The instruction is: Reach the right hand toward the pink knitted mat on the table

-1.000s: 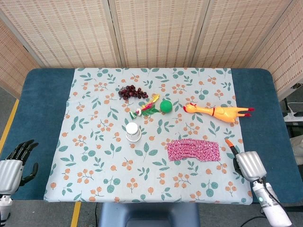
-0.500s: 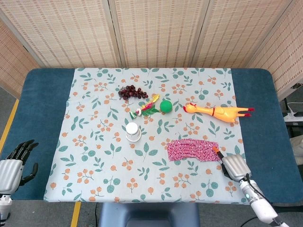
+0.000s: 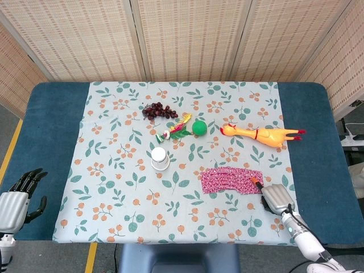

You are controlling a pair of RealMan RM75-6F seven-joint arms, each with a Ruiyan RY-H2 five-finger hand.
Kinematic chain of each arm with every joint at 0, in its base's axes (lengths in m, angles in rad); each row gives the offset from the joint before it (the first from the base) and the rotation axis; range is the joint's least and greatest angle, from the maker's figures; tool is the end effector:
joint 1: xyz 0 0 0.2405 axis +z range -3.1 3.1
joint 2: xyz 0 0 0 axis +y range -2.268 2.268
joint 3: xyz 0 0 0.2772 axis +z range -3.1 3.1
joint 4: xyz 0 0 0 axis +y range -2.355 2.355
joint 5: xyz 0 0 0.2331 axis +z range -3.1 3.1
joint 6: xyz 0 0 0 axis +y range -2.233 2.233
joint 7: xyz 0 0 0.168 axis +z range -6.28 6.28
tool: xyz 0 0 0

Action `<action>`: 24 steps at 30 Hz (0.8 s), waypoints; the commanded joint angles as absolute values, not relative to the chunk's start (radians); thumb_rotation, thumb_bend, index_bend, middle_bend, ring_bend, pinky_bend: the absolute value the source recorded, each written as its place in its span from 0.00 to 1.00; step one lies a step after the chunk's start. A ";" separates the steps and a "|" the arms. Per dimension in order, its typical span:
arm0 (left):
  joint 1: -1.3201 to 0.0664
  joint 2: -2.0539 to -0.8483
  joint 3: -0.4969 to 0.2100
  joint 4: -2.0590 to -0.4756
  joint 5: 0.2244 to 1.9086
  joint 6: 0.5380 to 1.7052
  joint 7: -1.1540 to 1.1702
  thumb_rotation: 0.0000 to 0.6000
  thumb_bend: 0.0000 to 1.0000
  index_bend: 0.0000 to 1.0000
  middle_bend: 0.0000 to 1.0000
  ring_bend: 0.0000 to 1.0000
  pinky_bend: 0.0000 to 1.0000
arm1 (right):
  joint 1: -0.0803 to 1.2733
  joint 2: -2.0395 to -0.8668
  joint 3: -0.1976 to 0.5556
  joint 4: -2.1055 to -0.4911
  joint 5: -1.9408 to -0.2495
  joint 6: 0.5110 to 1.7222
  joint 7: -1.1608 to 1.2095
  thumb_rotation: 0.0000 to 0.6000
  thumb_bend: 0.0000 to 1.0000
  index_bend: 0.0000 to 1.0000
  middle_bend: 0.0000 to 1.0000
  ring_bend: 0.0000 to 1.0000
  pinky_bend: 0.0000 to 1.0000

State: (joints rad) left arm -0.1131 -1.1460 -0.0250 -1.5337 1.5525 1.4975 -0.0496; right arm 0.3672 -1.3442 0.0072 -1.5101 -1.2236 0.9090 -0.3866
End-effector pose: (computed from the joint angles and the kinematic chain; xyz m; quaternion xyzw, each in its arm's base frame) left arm -0.3410 0.2134 0.1403 -0.6161 -0.3712 -0.4017 0.5668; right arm -0.3356 -0.2652 -0.0061 0.7560 -0.4272 0.1739 0.4645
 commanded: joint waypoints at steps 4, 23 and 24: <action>-0.114 -1.145 -0.025 -1.535 1.551 1.495 -0.052 1.00 0.49 0.16 0.12 0.13 0.34 | 0.372 -1.340 -0.003 -1.506 -1.206 0.904 -0.390 1.00 0.75 0.00 0.77 0.85 0.95; -0.113 -1.143 -0.022 -1.540 1.557 1.497 -0.048 1.00 0.49 0.17 0.12 0.13 0.34 | 0.368 -1.288 -0.041 -1.536 -1.138 0.943 -0.477 1.00 0.75 0.36 0.77 0.85 0.95; -0.113 -1.143 -0.022 -1.541 1.557 1.498 -0.048 1.00 0.49 0.17 0.12 0.13 0.34 | 0.366 -1.283 -0.044 -1.540 -1.133 0.947 -0.486 1.00 0.75 0.38 0.77 0.85 0.95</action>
